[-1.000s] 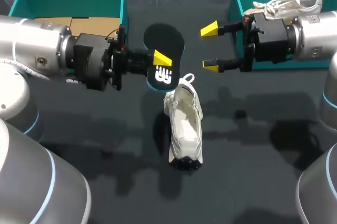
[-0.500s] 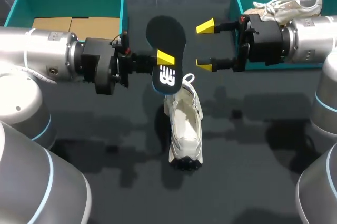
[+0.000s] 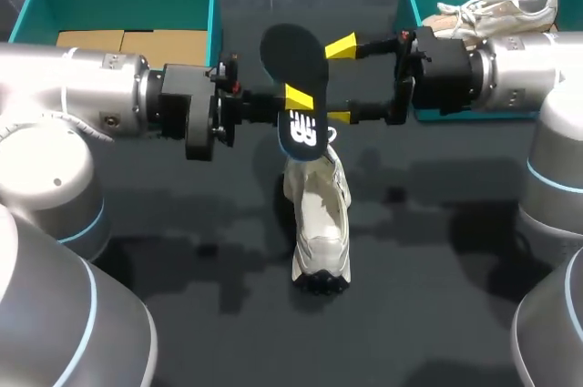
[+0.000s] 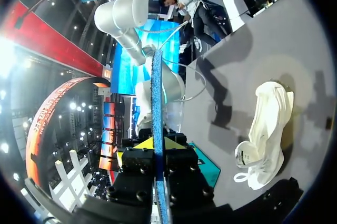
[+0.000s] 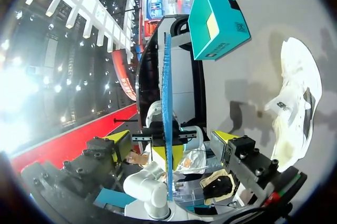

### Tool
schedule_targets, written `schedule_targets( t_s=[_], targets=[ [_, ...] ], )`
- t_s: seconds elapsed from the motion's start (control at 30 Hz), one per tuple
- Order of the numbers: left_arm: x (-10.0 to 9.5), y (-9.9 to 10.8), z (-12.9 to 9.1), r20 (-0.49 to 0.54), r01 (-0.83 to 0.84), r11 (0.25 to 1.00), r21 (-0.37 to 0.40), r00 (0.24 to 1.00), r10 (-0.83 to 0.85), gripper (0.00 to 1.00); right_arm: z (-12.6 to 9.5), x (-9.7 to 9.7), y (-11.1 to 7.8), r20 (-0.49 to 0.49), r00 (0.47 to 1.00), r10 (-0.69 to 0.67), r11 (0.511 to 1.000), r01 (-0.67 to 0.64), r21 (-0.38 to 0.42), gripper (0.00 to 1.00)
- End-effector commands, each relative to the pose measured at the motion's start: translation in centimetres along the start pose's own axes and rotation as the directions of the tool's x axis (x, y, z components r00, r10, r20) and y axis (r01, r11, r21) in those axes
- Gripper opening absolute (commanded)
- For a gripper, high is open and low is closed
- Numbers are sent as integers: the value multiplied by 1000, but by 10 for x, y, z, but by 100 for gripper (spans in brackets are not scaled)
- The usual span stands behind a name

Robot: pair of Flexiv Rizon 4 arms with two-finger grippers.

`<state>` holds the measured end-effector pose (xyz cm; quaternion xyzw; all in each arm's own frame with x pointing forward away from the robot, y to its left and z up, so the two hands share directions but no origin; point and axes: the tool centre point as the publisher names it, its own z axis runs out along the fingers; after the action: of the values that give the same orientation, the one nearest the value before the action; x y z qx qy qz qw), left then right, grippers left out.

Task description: Take the shoe out of the shoebox, open the shoe tongue, remove and reinsert the insole, then place the shoe into the shoebox

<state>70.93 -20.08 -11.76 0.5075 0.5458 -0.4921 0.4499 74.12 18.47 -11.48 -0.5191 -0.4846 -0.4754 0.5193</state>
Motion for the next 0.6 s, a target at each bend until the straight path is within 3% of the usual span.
schedule_targets(
  t_s=[0.03,0.13,0.37,0.6],
  targets=[
    [-1,10,16,-9,-6,1000,-2,1000,6,0,13,0,7,8,1000,-6,1000,6,18,76],
    [1,13,19,-15,-9,1000,-7,1000,9,0,15,-1,6,5,1000,-11,1000,11,16,49],
    [4,14,23,-19,-5,1000,-14,1000,5,0,17,-1,4,2,1000,-13,1000,13,10,48],
    [5,16,26,-17,-4,1000,-21,1000,4,0,20,-3,5,-2,1000,-12,1000,12,17,36]
  ],
)
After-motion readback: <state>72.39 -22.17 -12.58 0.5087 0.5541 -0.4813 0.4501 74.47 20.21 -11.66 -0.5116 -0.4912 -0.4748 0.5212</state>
